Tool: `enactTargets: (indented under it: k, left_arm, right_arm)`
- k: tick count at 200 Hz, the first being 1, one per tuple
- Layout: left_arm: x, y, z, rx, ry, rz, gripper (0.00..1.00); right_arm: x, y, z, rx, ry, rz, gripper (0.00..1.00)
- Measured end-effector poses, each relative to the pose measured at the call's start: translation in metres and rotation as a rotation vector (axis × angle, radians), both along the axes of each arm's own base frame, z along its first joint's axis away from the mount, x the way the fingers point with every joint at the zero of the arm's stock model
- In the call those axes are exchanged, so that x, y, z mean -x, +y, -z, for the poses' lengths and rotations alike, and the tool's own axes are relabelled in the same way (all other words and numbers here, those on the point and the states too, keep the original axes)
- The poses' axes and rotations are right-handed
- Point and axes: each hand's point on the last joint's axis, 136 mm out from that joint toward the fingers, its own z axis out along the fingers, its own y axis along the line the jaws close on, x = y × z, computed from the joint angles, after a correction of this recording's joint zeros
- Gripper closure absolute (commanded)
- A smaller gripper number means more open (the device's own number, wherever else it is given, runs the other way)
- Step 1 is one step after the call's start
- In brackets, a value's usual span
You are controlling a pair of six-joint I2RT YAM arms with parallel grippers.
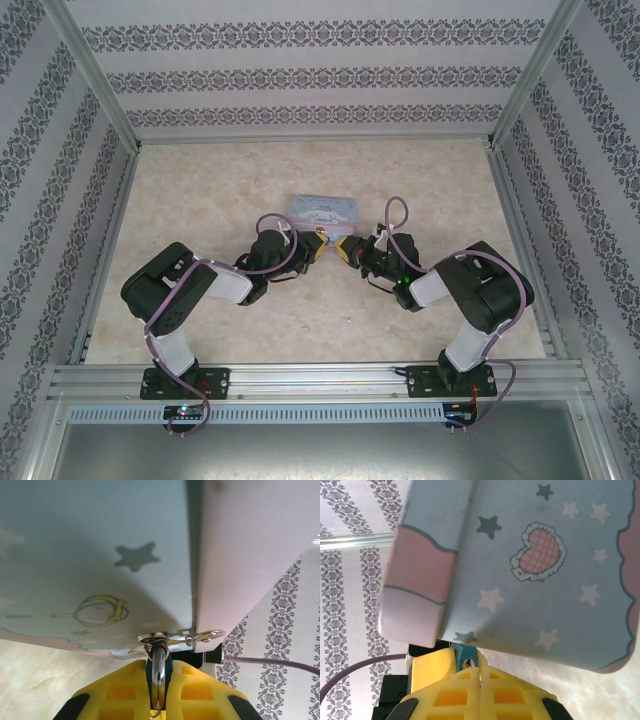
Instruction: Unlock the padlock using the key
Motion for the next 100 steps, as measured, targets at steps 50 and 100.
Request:
enactTargets:
  k: [50,100]
  left_arm:
    - [-0.0014,0.0022,-0.0013,-0.006,-0.010,-0.011,1.00]
    - [-0.0043,0.0057,-0.0017,-0.015,-0.017,-0.027,1.00]
  right_arm:
    - [-0.0046,0.0024,-0.0020,-0.016,0.010,-0.019,1.00]
    - [-0.0058,0.0073,-0.0008,-0.064,0.075,0.005,1.00]
